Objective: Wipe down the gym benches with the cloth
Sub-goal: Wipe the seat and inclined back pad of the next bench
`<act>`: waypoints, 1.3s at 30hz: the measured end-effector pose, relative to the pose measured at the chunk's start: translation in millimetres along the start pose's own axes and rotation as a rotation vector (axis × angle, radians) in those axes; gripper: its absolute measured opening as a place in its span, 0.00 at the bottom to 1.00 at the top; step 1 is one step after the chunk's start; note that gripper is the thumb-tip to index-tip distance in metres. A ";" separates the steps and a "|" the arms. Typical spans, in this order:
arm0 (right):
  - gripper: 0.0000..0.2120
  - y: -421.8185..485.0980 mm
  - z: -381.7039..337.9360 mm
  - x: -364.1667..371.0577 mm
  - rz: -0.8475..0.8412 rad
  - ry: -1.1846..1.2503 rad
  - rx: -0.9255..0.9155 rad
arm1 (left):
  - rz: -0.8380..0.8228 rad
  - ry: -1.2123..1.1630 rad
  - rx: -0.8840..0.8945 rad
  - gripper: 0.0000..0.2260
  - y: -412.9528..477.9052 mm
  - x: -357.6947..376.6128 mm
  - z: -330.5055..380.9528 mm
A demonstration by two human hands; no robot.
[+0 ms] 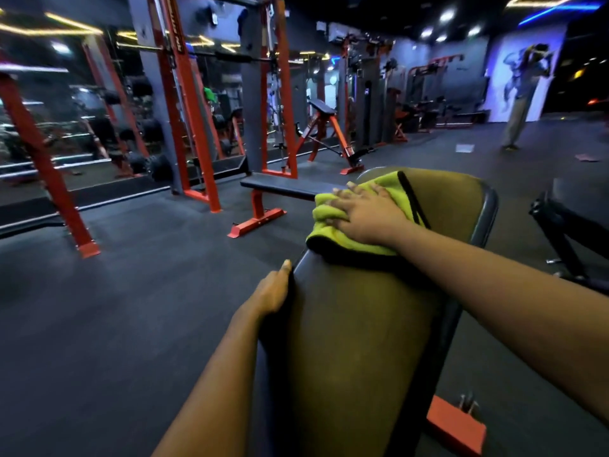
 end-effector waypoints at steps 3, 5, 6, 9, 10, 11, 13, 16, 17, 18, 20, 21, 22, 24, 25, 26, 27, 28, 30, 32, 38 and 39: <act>0.27 25.0 18.3 -4.3 0.050 -0.039 0.174 | 0.034 -0.025 -0.019 0.30 8.2 1.9 -19.4; 0.27 18.7 2.4 -1.5 0.074 -0.078 0.206 | 0.027 -0.043 -0.018 0.30 12.3 3.5 -21.7; 0.27 9.0 -11.6 1.2 0.083 -0.075 0.181 | 0.026 -0.048 -0.015 0.29 13.1 4.0 -21.0; 0.27 -22.0 -36.8 8.9 0.084 -0.011 0.104 | 0.032 -0.075 -0.010 0.28 11.8 4.5 -21.0; 0.27 -23.5 -32.6 8.5 0.072 0.002 0.098 | 0.040 -0.080 -0.008 0.27 10.7 4.8 -20.2; 0.27 -19.8 -24.6 7.6 0.052 0.012 0.104 | 0.048 -0.081 -0.006 0.27 8.8 4.1 -19.3; 0.27 -1.1 -5.5 4.7 0.037 0.008 0.146 | 0.047 -0.074 -0.006 0.27 5.5 2.6 -18.3; 0.27 30.3 35.1 -7.4 0.048 0.021 0.260 | 0.056 -0.073 -0.020 0.27 1.8 3.0 -17.2; 0.28 38.2 47.0 -12.3 0.061 0.039 0.300 | 0.064 -0.078 -0.025 0.27 0.0 0.7 -18.8; 0.28 41.8 63.4 -16.7 0.074 0.053 0.352 | 0.068 -0.080 -0.013 0.27 0.4 1.7 -16.8; 0.29 41.8 94.7 -23.1 0.077 0.080 0.459 | 0.073 -0.080 -0.009 0.26 1.5 2.0 -15.8; 0.29 36.9 109.7 -24.7 0.077 0.085 0.507 | 0.071 -0.083 -0.013 0.26 1.3 2.8 -15.6; 0.29 29.0 122.1 -25.4 0.082 0.082 0.545 | 0.068 -0.086 -0.015 0.26 0.8 3.3 -14.5; 0.30 9.7 137.8 -27.1 0.127 0.060 0.595 | 0.060 -0.087 -0.017 0.26 1.7 4.5 -14.2; 0.30 -1.7 142.8 -29.1 0.154 0.043 0.620 | 0.060 -0.086 -0.019 0.26 1.4 4.4 -14.5; 0.30 -14.1 148.1 -30.9 0.177 0.029 0.651 | 0.062 -0.087 -0.020 0.26 1.3 3.9 -14.1; 0.30 -27.3 153.1 -31.4 0.190 0.026 0.686 | 0.061 -0.091 -0.026 0.26 0.9 4.3 -15.1; 0.30 -40.0 157.5 -30.3 0.201 0.040 0.722 | 0.062 -0.092 -0.032 0.26 0.8 3.9 -16.0; 0.30 -62.6 165.7 -26.3 0.226 0.108 0.799 | 0.063 -0.093 -0.027 0.26 0.0 2.9 -14.3; 0.30 -69.6 169.5 -25.5 0.228 0.157 0.836 | 0.063 -0.094 -0.029 0.26 -1.2 2.9 -13.1; 0.28 -52.5 168.6 -37.1 0.119 0.172 0.795 | 0.037 -0.079 -0.033 0.27 -5.2 2.0 -11.0; 0.28 -57.1 166.5 -36.7 0.124 0.178 0.796 | 0.031 -0.081 -0.033 0.27 -7.5 2.3 -10.5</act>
Point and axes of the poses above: each hand's wrist, its own y-axis towards the middle knuckle, its own x-axis out of the palm, z = x × y, the point moved 10 cm from there along y, towards the middle knuckle, and after that the axes turned 8 degrees about x, right-handed, at the moved point
